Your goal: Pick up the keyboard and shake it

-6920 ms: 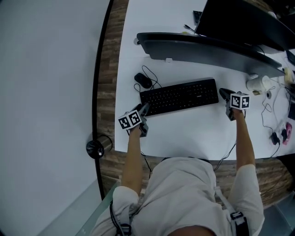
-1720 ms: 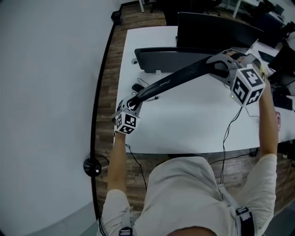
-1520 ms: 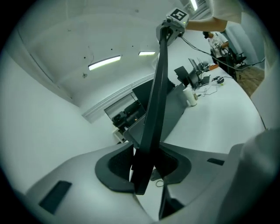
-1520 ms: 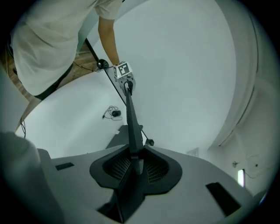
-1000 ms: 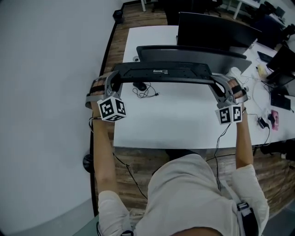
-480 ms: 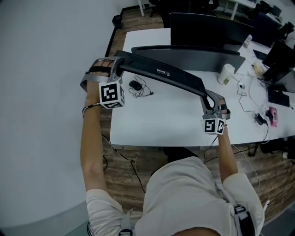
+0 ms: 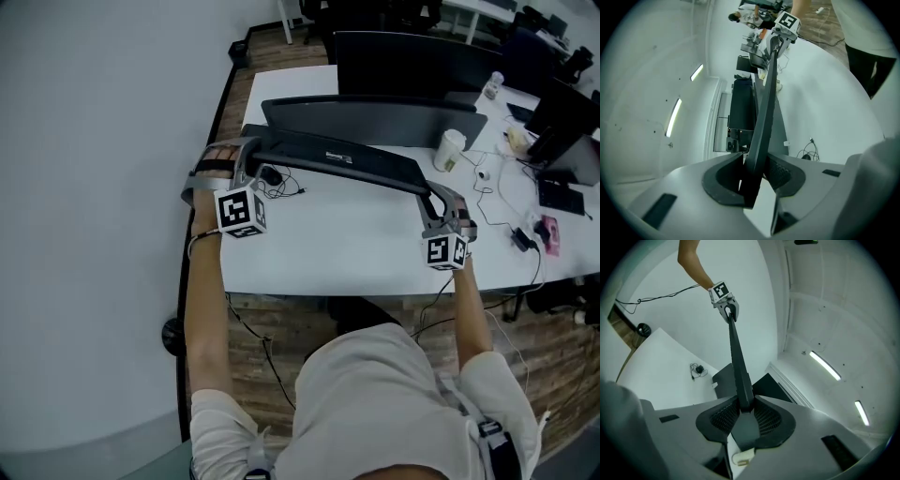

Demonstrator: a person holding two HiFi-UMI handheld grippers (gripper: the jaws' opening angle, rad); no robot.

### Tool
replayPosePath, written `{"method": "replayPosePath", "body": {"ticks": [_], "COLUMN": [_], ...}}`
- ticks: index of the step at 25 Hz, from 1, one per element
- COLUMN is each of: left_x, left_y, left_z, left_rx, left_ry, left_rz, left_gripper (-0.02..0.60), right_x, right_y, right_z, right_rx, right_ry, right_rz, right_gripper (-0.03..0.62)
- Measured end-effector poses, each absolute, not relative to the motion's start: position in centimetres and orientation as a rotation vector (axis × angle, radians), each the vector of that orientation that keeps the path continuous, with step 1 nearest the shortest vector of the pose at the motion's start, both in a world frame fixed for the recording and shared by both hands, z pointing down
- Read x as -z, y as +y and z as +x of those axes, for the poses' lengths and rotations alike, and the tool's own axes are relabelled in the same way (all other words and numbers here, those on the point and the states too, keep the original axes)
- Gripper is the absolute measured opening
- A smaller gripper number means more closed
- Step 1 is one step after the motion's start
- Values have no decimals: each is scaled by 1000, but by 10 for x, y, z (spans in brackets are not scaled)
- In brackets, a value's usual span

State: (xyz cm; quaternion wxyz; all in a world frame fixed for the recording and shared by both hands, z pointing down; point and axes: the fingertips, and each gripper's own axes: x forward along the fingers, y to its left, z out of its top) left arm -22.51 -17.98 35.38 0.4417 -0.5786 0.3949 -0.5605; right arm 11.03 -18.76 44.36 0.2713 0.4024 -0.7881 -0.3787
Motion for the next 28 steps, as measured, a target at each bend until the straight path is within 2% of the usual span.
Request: {"method": "replayPosePath", "body": {"ticks": [6, 15, 28], "left_x": [-389, -417, -467], "left_y": [-150, -113, -104], "left_z": [-232, -222, -190], "left_rx": [1264, 1014, 828], "left_ry": [1229, 1521, 1699], "left_rz": [-1569, -1727, -1921], "left_gripper": [138, 118, 109], "right_x": [-384, -276, -221], "right_y": [-199, -196, -187], "right_z": [114, 79, 30], "right_rx": [1239, 1503, 1642], "right_ry": [-1970, -1681, -1264], "right_rz": [742, 349, 41], "right_gripper": [124, 124, 121]}}
